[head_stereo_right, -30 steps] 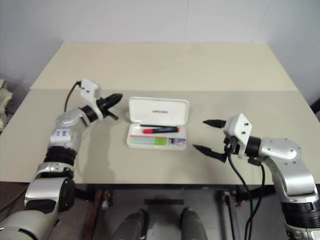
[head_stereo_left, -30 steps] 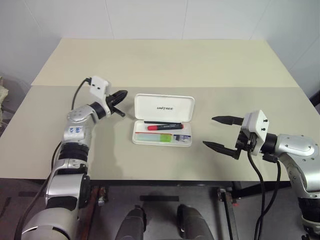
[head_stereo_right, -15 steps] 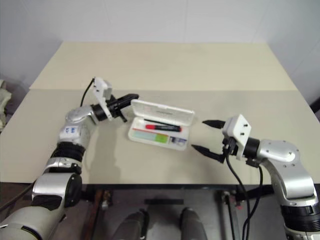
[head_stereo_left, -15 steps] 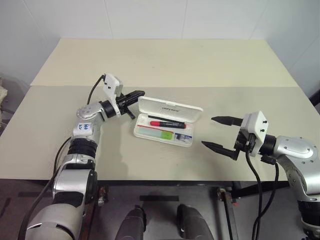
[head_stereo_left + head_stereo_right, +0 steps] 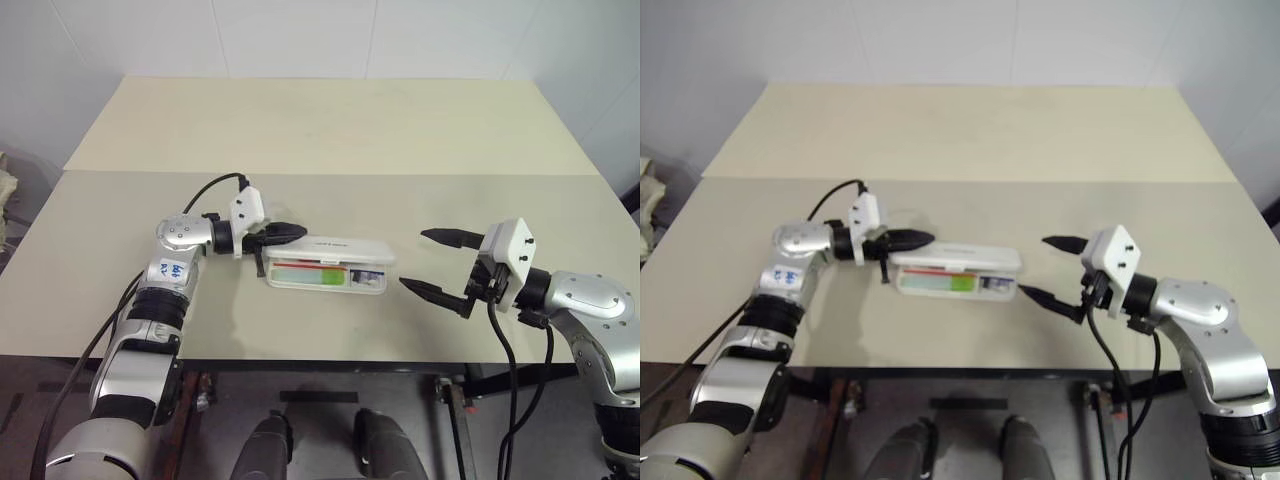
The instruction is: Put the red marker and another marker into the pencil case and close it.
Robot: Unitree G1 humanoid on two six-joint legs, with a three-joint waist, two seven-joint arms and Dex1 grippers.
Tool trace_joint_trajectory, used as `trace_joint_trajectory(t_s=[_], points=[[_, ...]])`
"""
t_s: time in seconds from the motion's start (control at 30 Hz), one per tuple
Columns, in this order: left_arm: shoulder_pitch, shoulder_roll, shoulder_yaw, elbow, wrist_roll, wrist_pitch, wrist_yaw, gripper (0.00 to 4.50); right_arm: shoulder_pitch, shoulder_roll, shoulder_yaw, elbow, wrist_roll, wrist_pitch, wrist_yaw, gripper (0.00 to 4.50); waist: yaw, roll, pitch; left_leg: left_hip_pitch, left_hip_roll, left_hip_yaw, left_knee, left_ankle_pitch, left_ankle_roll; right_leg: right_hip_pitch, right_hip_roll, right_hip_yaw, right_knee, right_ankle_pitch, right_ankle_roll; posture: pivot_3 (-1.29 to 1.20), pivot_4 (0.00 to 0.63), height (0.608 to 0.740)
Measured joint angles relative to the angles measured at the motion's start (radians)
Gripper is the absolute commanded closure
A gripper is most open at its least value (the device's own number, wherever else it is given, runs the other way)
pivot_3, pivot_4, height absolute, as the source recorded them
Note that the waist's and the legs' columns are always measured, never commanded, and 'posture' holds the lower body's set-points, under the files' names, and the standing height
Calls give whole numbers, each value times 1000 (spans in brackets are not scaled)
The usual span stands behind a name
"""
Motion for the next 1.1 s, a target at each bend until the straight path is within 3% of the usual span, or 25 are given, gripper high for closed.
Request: trace_joint_trajectory(t_s=[0.2, 0.53, 0.97, 1.1], points=[[-5, -7, -90, 9, 78, -60, -40, 4469, 0, 8, 0, -36, 3, 10, -34, 0, 4, 0, 0, 0, 0, 0, 0, 0, 1, 1, 0, 0, 0, 0, 0, 0, 150, 740], [-48, -38, -161, -3, 121, 2, -39, 4469, 71, 47, -1, -123, 8, 31, -122, 0, 0, 0, 0, 2, 0, 0, 1, 0, 1, 3, 0, 0, 0, 0, 1, 0, 150, 740], [15, -20, -81, -58, 28, 73, -63, 4469, 143, 70, -3, -154, 16, 28, -162, 0, -3, 0, 0, 4, 1, -1, 0, 0, 1, 6, 1, 0, -1, 0, 1, 0, 150, 740], [88, 14, 18, -159, -94, 97, -101, 3622, 174, 69, -6, -154, 38, 35, -150, 0, -5, 0, 0, 4, 1, -1, 0, -1, 2, 6, 0, 0, -2, 0, 1, 0, 150, 740]])
